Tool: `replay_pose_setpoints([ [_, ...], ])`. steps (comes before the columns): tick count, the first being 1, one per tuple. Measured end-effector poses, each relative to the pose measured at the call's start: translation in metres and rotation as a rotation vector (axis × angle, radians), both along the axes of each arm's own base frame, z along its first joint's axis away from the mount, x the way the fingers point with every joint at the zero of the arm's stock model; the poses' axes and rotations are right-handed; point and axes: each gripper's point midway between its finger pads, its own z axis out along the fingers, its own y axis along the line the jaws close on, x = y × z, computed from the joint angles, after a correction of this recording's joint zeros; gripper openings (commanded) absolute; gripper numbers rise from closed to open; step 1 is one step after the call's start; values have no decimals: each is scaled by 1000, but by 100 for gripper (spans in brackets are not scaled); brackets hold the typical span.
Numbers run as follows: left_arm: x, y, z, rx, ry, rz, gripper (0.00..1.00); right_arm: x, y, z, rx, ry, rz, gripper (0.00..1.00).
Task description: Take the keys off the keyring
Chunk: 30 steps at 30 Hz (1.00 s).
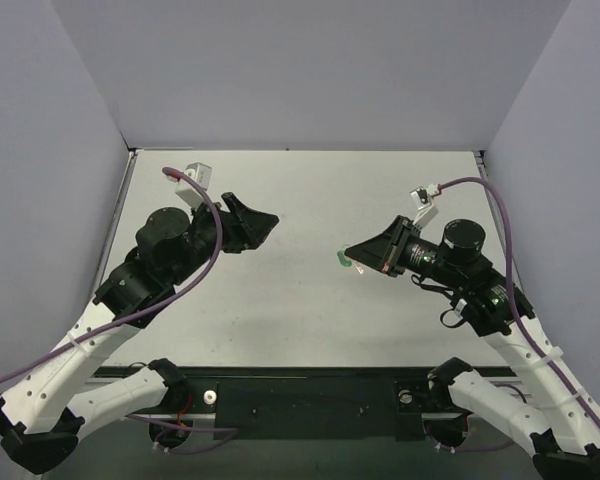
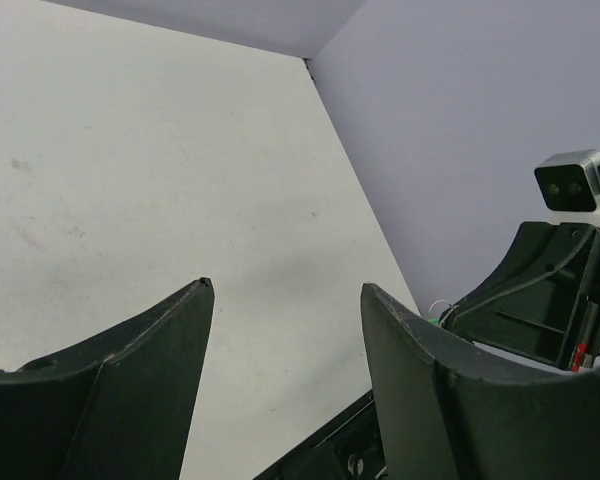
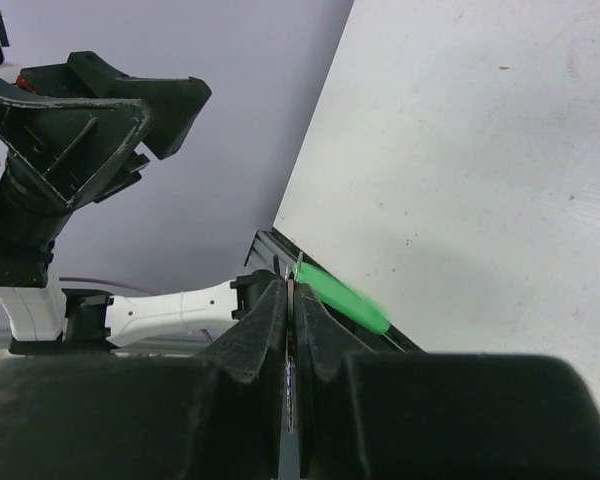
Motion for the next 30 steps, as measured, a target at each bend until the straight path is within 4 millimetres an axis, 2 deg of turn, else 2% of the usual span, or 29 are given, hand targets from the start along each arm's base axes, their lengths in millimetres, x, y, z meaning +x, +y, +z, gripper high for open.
replay_pose_setpoints([
  [2, -1, -1, -3, 11, 0, -26, 69, -1, 3, -1, 5, 5, 21, 0],
  [4, -2, -2, -2, 13, -7, -72, 64, -1, 15, 2, 34, 3, 89, 0],
  [7, -2, -6, 4, -15, -20, -157, 62, 2, 40, 19, 155, -18, 216, 0],
  [12, -8, -19, 24, -165, -65, -345, 57, 5, 64, 42, 310, -24, 386, 0],
  [16, -25, -28, 26, -256, -66, -481, 49, -6, 67, 63, 387, -47, 482, 0],
  [21, -46, -31, 37, -336, -105, -586, 48, -20, 69, 76, 373, -100, 548, 0],
  [30, -64, -31, 59, -425, -179, -653, 46, -31, 76, 70, 272, -138, 591, 0],
])
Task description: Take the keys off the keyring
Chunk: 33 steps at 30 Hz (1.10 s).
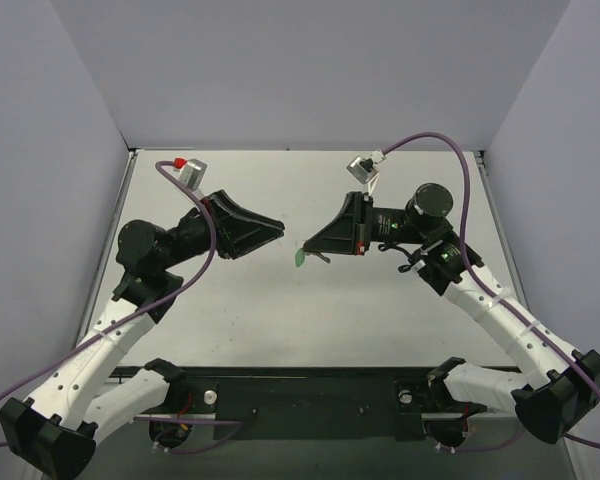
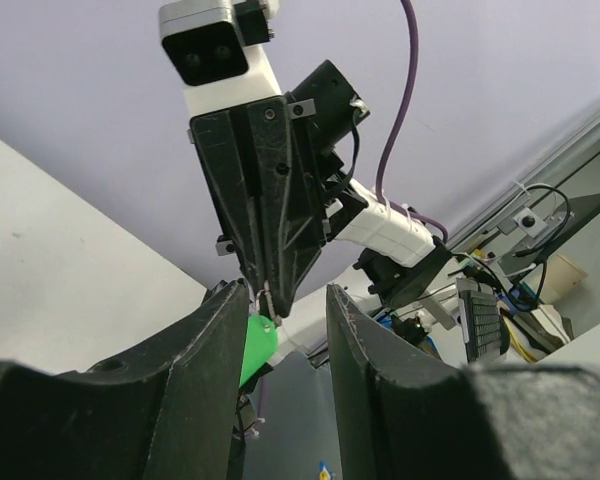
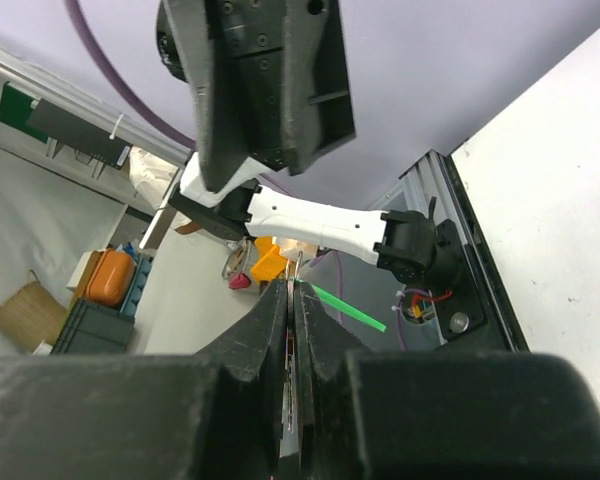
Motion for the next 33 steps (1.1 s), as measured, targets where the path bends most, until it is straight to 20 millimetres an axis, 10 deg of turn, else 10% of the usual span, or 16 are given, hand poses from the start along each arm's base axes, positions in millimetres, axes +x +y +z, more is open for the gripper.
replay_pose_setpoints([
  [33, -14, -21, -21, 46, 0, -32, 43, 4, 2, -9, -74, -31, -32, 0],
])
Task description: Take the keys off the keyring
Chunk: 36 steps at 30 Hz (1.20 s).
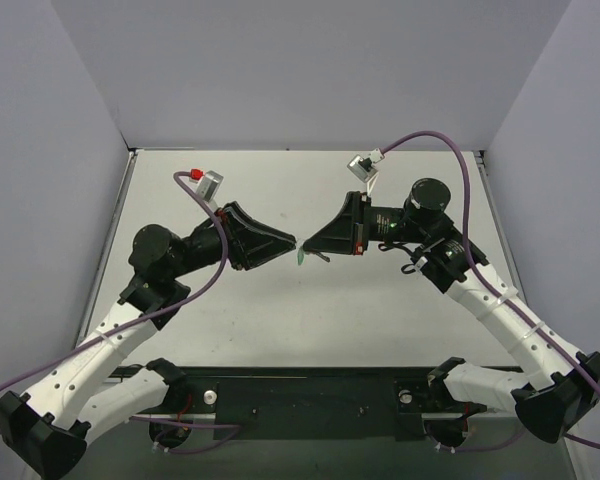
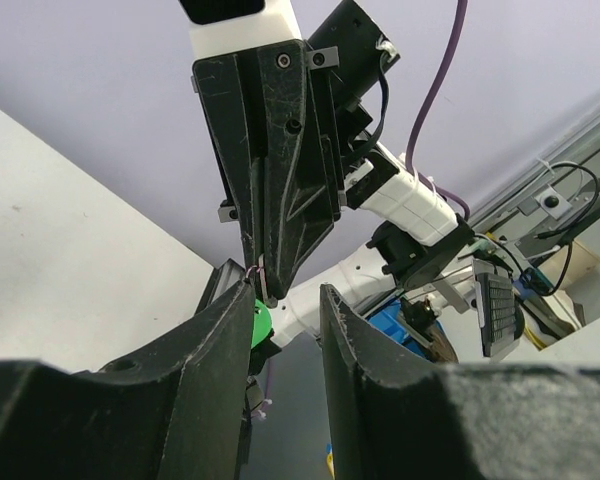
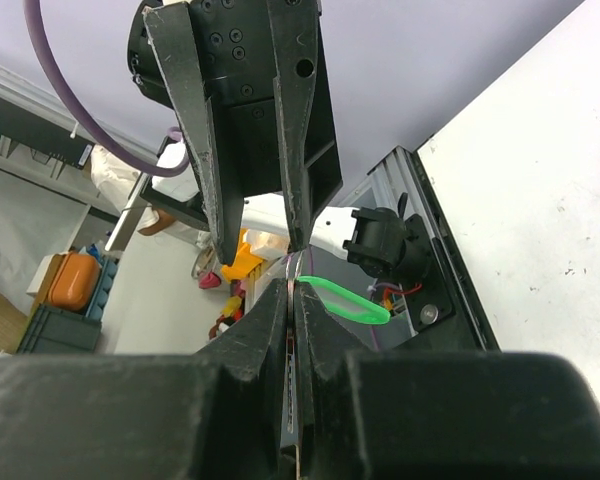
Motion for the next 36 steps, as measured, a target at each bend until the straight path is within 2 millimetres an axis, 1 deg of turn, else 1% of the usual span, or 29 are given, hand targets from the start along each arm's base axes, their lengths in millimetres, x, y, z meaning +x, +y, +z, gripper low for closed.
replay_pose_setpoints([
  [8, 4, 4, -1, 24, -6, 54, 43, -2, 1, 2, -6, -10, 7, 0],
  [10, 6, 4, -3, 27, -1, 56, 41, -5, 2, 4, -3, -16, 13, 0],
  [14, 8, 2, -5, 31, 6, 55, 33, -7, 2, 10, 6, -28, 19, 0],
  [17, 9, 1, -5, 31, 9, 54, 29, -7, 3, 11, 6, -29, 22, 0],
  [23, 7, 1, -3, 24, 3, 49, 28, -7, 8, 6, -5, -14, 32, 0],
  [28, 4, 0, -2, 19, -2, 37, 27, -7, 9, 6, -7, -17, 35, 0],
  [29, 4, 0, -2, 19, -3, 35, 26, -7, 9, 6, -7, -18, 34, 0],
  [32, 3, -1, -2, 18, 1, 30, 15, -7, 9, 7, -7, -25, 33, 0],
  [35, 3, -1, -2, 18, 4, 28, 11, -7, 9, 7, -7, -29, 31, 0],
  [36, 3, -1, -2, 18, 3, 28, 8, -7, 9, 6, -9, -31, 31, 0],
])
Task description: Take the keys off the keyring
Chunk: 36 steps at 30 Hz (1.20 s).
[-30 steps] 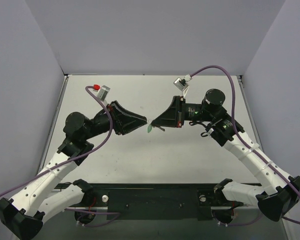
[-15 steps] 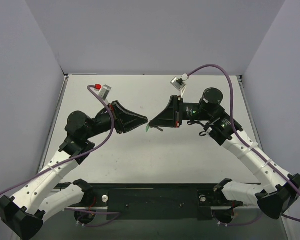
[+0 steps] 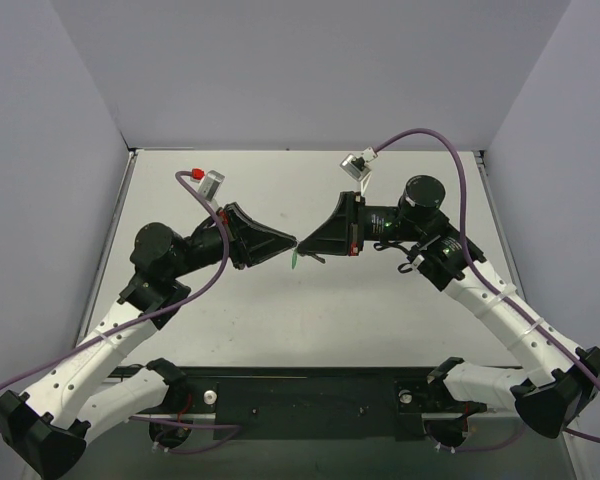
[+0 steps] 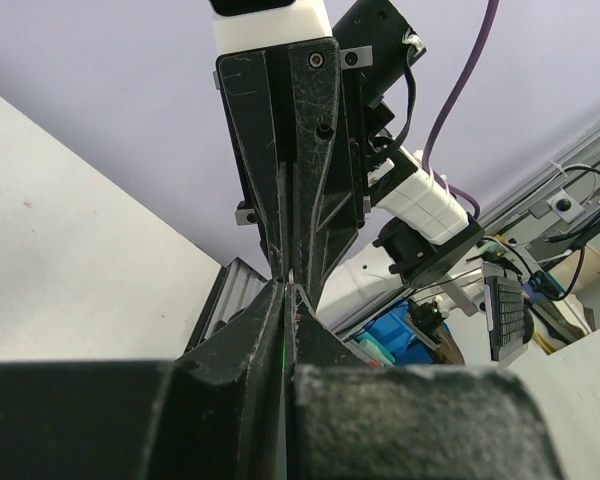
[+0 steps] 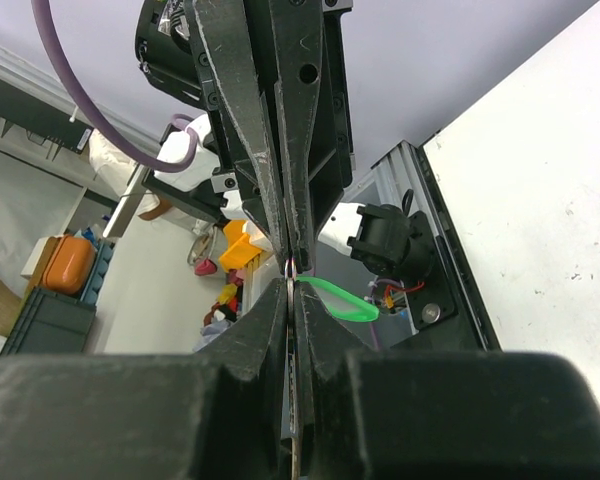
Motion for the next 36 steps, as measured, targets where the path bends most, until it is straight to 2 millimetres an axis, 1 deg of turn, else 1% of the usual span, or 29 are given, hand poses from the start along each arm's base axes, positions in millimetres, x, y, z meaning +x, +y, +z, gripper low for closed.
replay_pose_setpoints([
  [1, 0, 0, 0, 0, 0, 0, 0, 0, 0, 0, -2, 1, 0, 0],
  [9, 0, -1, -3, 14, 1, -2, 0, 0, -1, -3, -22, -2, 0, 0],
  [15, -6, -3, -7, 108, -26, -11, 0, -5, -4, -8, -109, -27, 20, 0],
  [20, -17, -6, -7, 195, -79, -83, 0, -13, -9, -8, -152, -53, 43, 0],
  [27, -27, -10, -23, 325, -116, -195, 0, -22, -10, -25, -213, -21, 83, 0],
  [36, -36, -15, -31, 393, -148, -293, 0, -32, -12, -31, -264, -9, 125, 0],
])
